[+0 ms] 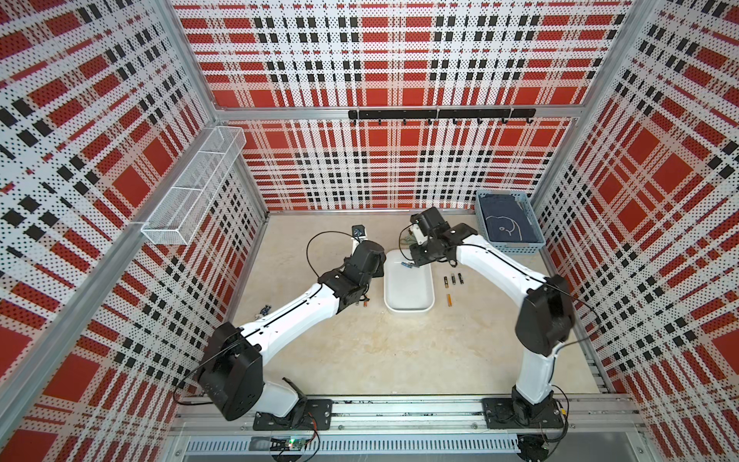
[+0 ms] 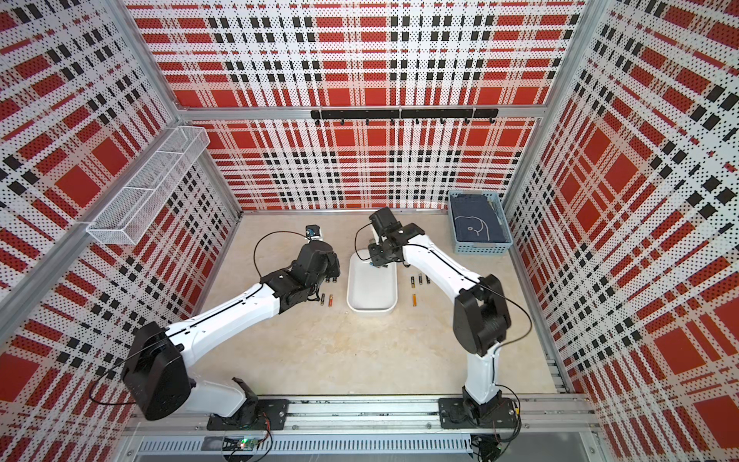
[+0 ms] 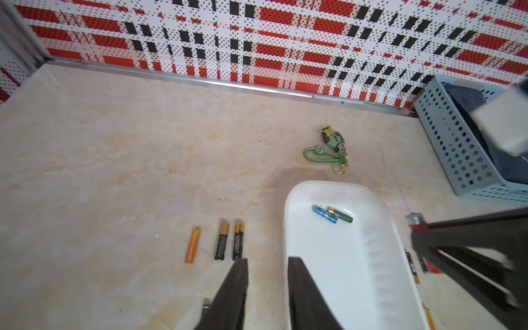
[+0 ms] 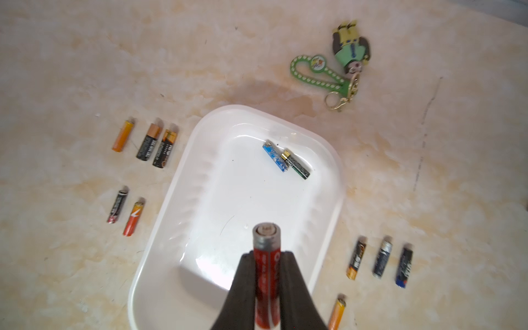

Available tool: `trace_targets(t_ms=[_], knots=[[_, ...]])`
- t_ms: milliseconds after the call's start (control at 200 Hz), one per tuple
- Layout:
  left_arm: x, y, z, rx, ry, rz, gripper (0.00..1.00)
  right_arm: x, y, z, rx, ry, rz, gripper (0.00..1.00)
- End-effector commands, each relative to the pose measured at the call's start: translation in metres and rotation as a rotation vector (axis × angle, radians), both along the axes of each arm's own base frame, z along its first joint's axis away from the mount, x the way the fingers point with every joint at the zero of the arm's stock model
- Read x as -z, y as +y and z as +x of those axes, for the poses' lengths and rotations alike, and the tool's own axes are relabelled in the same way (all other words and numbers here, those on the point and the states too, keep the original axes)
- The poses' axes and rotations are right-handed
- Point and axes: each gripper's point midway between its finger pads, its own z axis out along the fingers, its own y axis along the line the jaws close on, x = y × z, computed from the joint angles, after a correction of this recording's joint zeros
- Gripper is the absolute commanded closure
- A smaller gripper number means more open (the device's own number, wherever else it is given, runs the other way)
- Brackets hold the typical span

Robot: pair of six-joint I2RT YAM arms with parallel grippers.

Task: Take the batteries out of the storage box
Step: Pick up the battery from the storage box, then place the battery at the center of the board.

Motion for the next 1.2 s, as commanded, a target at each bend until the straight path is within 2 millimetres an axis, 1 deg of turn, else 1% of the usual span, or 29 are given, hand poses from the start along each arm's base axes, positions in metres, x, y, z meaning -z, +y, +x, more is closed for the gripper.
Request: trace_targets(t_ms=[0,30,55,135,160,225,241,291,296,396,476,631,822,892,1017,1193], knots=[[0.007,-0.033,0.004,0.082,0.022,-0.009,0.70,0.016,-0.056,-0.014,0.136,0.057,-0.016,1.00],[0.010,-0.038,0.005,0.091,0.027,-0.008,0.70,0.021,-0.069,-0.020,0.157,0.071,-0.025,1.00],[0.011,-0.041,0.007,0.096,0.030,-0.006,0.70,0.030,-0.081,-0.027,0.172,0.093,-0.040,1.00],[0.018,-0.050,0.011,0.112,0.043,0.001,0.69,0.054,-0.104,-0.043,0.201,0.132,-0.083,1.00],[0.020,-0.052,0.013,0.112,0.045,0.003,0.66,0.062,-0.107,-0.048,0.198,0.147,-0.091,1.00],[0.022,-0.056,0.017,0.117,0.049,0.011,0.64,0.082,-0.113,-0.058,0.200,0.184,-0.121,1.00],[0.021,-0.056,0.018,0.115,0.047,0.011,0.64,0.087,-0.114,-0.060,0.199,0.194,-0.125,1.00],[0.022,-0.058,0.019,0.120,0.048,0.012,0.59,0.100,-0.113,-0.064,0.193,0.215,-0.126,1.00],[0.022,-0.058,0.019,0.121,0.049,0.012,0.59,0.103,-0.114,-0.065,0.195,0.222,-0.130,1.00],[0.021,-0.058,0.021,0.119,0.047,0.017,0.59,0.126,-0.117,-0.067,0.202,0.244,-0.158,1.00],[0.020,-0.056,0.020,0.118,0.046,0.020,0.59,0.139,-0.122,-0.064,0.212,0.248,-0.190,1.00],[0.024,-0.048,0.017,0.116,0.054,0.047,0.59,0.153,-0.125,-0.058,0.222,0.241,-0.223,1.00],[0.027,-0.035,0.014,0.100,0.063,0.083,0.59,0.159,-0.125,-0.055,0.227,0.240,-0.228,1.00],[0.027,-0.031,0.014,0.098,0.063,0.094,0.58,0.162,-0.125,-0.055,0.228,0.244,-0.226,0.95],[0.026,-0.024,0.018,0.096,0.065,0.117,0.58,0.165,-0.125,-0.058,0.232,0.254,-0.224,0.91],[0.023,-0.015,0.025,0.085,0.075,0.116,0.58,0.164,-0.127,-0.062,0.248,0.259,-0.216,0.91]])
